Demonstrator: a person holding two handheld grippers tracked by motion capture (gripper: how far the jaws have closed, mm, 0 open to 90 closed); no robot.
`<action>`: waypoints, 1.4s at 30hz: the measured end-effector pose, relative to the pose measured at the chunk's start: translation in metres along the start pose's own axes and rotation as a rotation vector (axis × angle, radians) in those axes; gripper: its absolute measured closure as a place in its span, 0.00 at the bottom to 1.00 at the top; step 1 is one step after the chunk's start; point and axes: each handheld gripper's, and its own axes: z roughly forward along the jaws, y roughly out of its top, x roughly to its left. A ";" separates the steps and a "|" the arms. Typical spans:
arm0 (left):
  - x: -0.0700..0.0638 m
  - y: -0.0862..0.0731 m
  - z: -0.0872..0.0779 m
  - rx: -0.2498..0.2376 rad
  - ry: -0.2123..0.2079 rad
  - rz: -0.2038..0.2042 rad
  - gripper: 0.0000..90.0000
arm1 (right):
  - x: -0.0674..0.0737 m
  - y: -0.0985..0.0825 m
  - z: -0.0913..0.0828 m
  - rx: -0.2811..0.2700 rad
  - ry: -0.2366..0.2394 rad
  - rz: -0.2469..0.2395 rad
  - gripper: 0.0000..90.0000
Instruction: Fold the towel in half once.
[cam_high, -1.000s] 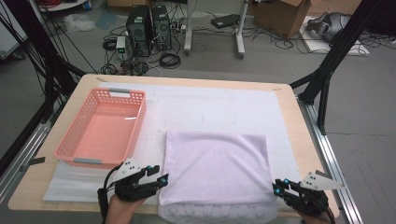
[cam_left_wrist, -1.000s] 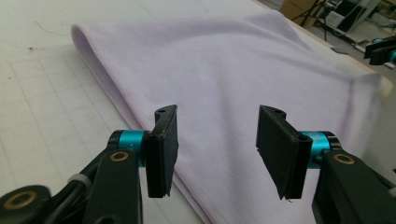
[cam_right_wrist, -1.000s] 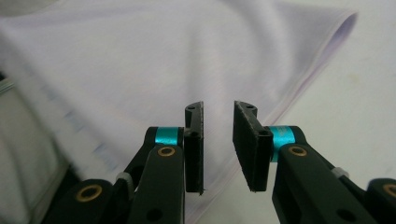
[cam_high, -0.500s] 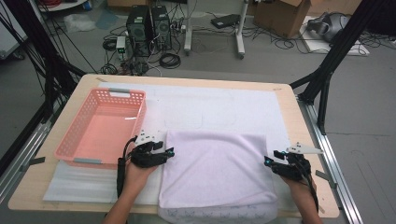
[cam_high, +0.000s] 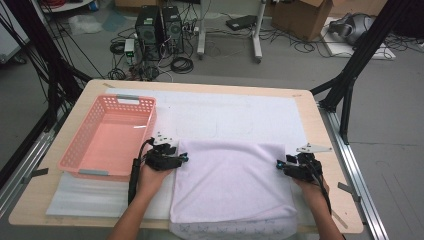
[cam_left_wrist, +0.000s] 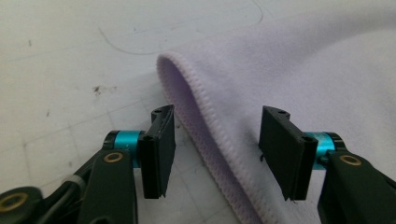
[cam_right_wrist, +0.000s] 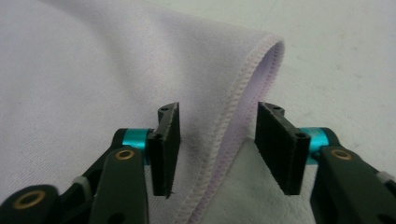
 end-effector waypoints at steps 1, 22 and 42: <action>-0.003 0.001 0.001 0.003 0.018 0.019 0.59 | -0.001 0.000 0.000 -0.001 -0.007 0.003 0.65; 0.017 0.055 0.008 -0.064 0.044 -0.081 0.97 | -0.025 0.038 -0.004 -0.107 0.028 0.054 0.97; 0.059 0.083 0.054 -0.083 0.040 -0.162 0.89 | -0.050 0.097 0.057 -0.082 -0.035 0.030 0.96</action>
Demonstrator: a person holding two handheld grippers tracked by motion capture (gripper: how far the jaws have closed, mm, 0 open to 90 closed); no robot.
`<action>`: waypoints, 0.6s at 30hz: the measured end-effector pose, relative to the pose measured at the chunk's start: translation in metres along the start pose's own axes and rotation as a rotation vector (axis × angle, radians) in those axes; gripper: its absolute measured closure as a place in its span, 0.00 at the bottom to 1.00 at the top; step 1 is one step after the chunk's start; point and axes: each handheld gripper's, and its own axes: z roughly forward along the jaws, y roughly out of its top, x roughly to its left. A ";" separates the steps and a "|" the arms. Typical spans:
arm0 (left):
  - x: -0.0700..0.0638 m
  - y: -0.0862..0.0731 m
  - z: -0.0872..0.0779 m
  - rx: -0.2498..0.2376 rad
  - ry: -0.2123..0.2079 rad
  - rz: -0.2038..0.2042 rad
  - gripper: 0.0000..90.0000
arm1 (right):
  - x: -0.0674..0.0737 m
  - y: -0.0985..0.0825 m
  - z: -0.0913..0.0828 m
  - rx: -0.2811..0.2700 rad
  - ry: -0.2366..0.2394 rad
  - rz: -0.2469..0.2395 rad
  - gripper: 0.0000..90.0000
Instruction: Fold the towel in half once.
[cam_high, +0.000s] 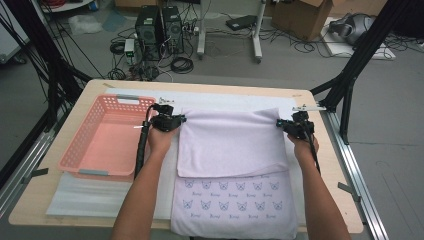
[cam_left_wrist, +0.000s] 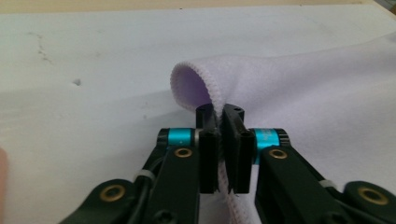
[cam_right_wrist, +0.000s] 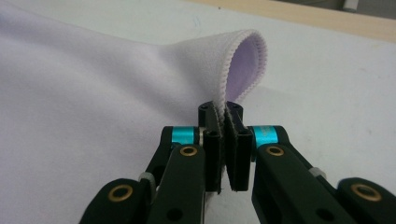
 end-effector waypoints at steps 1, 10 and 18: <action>-0.001 0.000 -0.001 0.006 -0.017 -0.013 0.83 | 0.000 -0.001 0.002 0.009 -0.001 0.009 0.93; -0.022 0.000 -0.020 0.020 -0.098 0.034 0.55 | 0.012 -0.014 -0.006 -0.004 0.007 0.035 0.69; -0.039 -0.026 -0.037 0.004 -0.136 0.042 0.51 | 0.028 -0.012 -0.028 0.005 0.041 -0.019 0.69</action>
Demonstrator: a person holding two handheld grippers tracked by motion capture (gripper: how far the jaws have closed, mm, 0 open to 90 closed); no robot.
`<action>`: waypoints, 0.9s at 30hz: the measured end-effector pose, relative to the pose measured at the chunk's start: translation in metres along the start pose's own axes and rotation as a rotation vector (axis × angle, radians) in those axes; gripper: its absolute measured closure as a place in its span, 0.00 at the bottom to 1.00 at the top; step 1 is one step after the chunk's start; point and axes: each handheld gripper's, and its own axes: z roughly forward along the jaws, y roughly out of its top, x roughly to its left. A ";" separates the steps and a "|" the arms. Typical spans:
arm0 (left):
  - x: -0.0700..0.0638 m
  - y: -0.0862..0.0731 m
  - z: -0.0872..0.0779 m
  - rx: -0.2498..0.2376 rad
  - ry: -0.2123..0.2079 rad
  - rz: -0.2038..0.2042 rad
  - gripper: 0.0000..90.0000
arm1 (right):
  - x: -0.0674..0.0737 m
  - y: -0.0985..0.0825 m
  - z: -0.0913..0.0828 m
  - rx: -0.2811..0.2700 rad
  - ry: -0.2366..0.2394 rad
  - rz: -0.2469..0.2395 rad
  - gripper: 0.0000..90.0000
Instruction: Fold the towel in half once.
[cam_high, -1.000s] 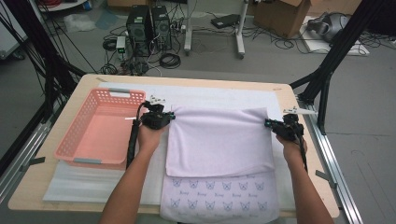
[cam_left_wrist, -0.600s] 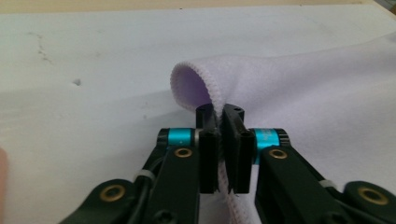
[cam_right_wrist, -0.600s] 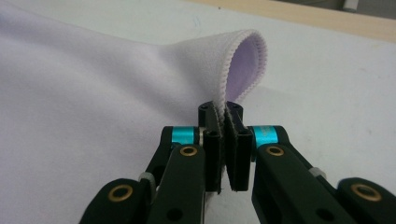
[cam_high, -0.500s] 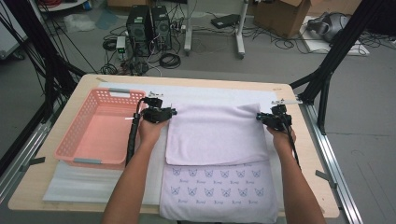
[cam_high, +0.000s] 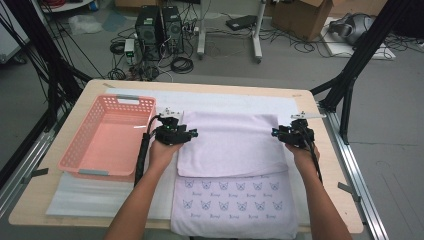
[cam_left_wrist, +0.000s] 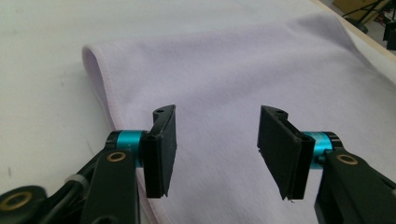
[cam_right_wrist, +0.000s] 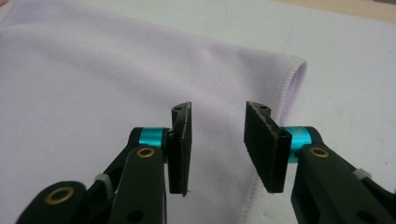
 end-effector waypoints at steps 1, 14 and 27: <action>-0.001 -0.003 -0.002 -0.002 -0.006 -0.009 0.50 | 0.002 -0.001 -0.003 -0.005 0.012 0.004 0.69; -0.017 -0.035 -0.027 -0.004 -0.042 0.020 0.39 | 0.020 -0.042 -0.027 0.091 0.113 -0.044 0.76; -0.028 -0.062 -0.054 -0.035 -0.041 0.041 0.43 | 0.039 -0.093 -0.069 0.090 0.189 -0.119 0.89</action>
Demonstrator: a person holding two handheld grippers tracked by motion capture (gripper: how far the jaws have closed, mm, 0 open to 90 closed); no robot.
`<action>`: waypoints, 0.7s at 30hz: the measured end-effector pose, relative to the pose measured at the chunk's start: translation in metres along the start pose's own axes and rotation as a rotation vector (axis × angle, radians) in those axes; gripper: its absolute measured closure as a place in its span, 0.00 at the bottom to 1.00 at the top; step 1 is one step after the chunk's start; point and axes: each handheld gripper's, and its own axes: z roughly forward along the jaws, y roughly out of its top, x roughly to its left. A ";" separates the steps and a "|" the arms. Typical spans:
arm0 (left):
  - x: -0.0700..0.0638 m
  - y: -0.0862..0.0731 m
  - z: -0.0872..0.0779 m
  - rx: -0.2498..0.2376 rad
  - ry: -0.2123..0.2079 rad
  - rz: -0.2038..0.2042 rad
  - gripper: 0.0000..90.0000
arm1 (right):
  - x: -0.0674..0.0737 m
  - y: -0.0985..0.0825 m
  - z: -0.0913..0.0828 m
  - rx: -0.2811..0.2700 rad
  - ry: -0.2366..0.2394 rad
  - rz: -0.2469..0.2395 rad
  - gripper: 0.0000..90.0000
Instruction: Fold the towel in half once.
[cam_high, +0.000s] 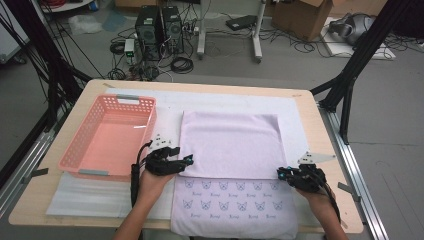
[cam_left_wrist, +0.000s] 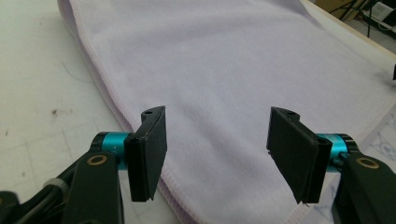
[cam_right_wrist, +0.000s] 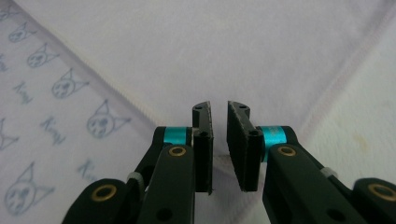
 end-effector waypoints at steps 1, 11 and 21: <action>0.000 -0.003 -0.002 0.001 0.005 0.000 0.43 | 0.000 -0.004 -0.003 -0.002 -0.011 0.002 0.89; -0.005 -0.018 -0.014 0.024 0.028 -0.007 0.45 | 0.004 -0.021 -0.010 -0.026 -0.084 0.052 0.76; -0.009 -0.028 -0.010 0.079 0.079 0.029 0.67 | 0.013 -0.024 -0.004 -0.026 -0.151 0.011 0.85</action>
